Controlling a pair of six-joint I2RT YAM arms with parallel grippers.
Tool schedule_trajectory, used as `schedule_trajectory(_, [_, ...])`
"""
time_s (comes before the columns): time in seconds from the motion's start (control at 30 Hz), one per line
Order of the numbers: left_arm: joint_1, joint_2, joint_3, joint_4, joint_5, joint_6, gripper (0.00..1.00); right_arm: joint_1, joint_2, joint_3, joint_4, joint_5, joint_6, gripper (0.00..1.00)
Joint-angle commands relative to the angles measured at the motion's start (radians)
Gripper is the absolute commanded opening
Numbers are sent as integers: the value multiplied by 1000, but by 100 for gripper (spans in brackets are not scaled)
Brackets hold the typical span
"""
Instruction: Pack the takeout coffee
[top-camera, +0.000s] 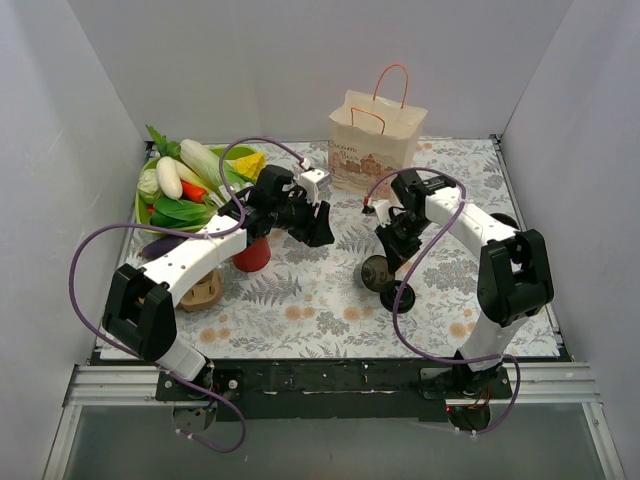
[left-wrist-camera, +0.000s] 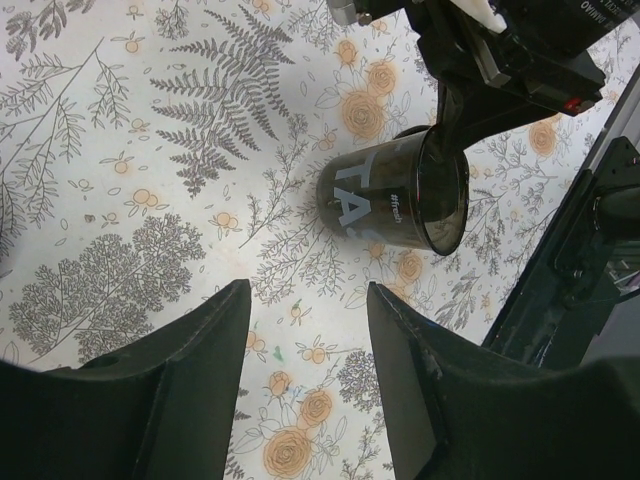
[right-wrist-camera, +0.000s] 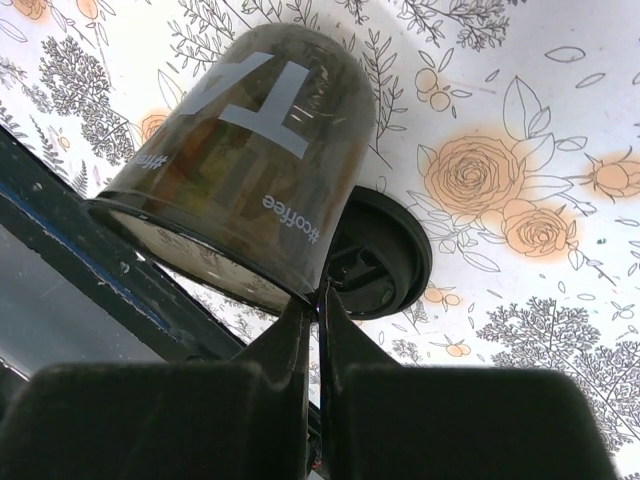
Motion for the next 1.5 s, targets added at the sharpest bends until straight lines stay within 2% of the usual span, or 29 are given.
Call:
schedule_trajectory(0.0, [-3,-22,-20,23,0,-8,50,23,38,44,-3,8,10,1])
schedule_trajectory(0.1, [-3,-18,-20,25,4,-13,50,23,50,51,-18,-5,6,1])
schedule_trajectory(0.17, [-5,-18,-18,28,6,-14,50,23,53,57,-20,-17,7,11])
schedule_trajectory(0.2, [-5,-16,-15,28,6,-14,50,23,53,66,-18,-20,7,21])
schedule_trajectory(0.23, [-5,-13,-14,26,6,-14,50,23,52,72,-20,-37,10,26])
schedule_trajectory(0.3, [-5,-15,-14,28,9,-14,50,23,46,87,-18,-51,10,35])
schedule_trajectory(0.4, [-5,-9,-14,29,15,-17,50,24,37,118,-12,-80,9,41])
schedule_trajectory(0.7, [-5,1,-59,43,18,-21,51,46,44,123,32,-100,23,40])
schedule_trajectory(0.93, [-2,-38,-133,22,-32,2,51,154,27,129,43,-31,13,39])
schedule_trajectory(1.1, [-3,-76,-172,-7,-126,13,51,222,4,117,40,-2,0,39])
schedule_trajectory(1.23, [-3,-130,-219,-20,-195,39,52,231,-17,89,38,12,-11,39])
schedule_trajectory(1.47, [-2,-145,-247,-17,-187,44,53,233,-69,23,42,32,-27,39])
